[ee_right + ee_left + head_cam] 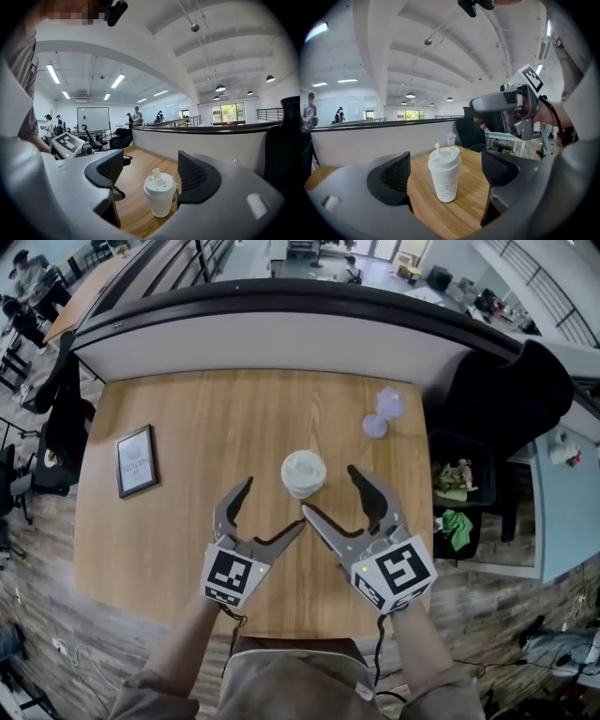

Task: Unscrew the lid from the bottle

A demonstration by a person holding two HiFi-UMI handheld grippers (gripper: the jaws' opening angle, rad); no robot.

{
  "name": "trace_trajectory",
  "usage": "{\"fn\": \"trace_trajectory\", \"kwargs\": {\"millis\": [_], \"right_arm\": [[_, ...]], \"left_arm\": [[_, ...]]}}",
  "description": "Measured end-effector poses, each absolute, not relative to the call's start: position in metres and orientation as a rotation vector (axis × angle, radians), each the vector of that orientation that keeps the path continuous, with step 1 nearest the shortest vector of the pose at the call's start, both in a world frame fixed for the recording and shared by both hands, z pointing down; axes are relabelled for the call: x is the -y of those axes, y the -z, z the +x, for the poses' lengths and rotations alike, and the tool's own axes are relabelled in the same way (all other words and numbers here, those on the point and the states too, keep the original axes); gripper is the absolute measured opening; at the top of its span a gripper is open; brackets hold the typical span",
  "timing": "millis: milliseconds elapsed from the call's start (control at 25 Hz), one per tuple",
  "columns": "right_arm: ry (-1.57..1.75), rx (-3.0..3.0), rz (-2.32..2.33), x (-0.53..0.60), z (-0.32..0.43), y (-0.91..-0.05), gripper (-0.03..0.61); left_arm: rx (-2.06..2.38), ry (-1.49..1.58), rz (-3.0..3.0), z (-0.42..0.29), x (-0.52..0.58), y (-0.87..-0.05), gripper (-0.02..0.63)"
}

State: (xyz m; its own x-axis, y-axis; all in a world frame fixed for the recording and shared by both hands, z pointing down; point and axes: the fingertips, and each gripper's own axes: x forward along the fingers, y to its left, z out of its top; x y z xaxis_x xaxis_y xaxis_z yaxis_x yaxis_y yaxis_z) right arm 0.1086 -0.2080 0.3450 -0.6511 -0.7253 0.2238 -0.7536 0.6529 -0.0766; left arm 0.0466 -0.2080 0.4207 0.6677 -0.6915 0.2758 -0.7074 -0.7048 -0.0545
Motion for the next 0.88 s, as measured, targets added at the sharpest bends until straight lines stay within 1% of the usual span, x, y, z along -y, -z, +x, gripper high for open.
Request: {"fn": "trace_trajectory", "kwargs": {"millis": [80,320,640,760,800,880], "right_arm": [[-0.236,2.689,1.198,0.219,0.101,-0.361,0.363],[-0.240,2.660,1.142,0.245,0.086,-0.409,0.376],[-0.259,2.593,1.125,0.265,0.075,-0.450,0.383],[-0.254,2.586,1.103,0.269,0.070,-0.460,0.383],[-0.246,2.581,1.106,0.270,0.069,-0.463,0.385],[-0.220,2.569,1.128,0.271,0.068,-0.466,0.385]], "left_arm": [[1.149,-0.452,2.823,0.050,0.219,-0.443,0.479],[1.056,-0.484,2.840,0.062,0.247,-0.501,0.482],[1.022,-0.448,2.855,0.083,0.272,-0.543,0.480],[0.988,-0.453,2.871,0.090,0.277,-0.549,0.454],[0.972,-0.460,2.881,0.093,0.277,-0.551,0.436],[0.948,-0.458,2.895,0.097,0.274,-0.552,0.373]]}}
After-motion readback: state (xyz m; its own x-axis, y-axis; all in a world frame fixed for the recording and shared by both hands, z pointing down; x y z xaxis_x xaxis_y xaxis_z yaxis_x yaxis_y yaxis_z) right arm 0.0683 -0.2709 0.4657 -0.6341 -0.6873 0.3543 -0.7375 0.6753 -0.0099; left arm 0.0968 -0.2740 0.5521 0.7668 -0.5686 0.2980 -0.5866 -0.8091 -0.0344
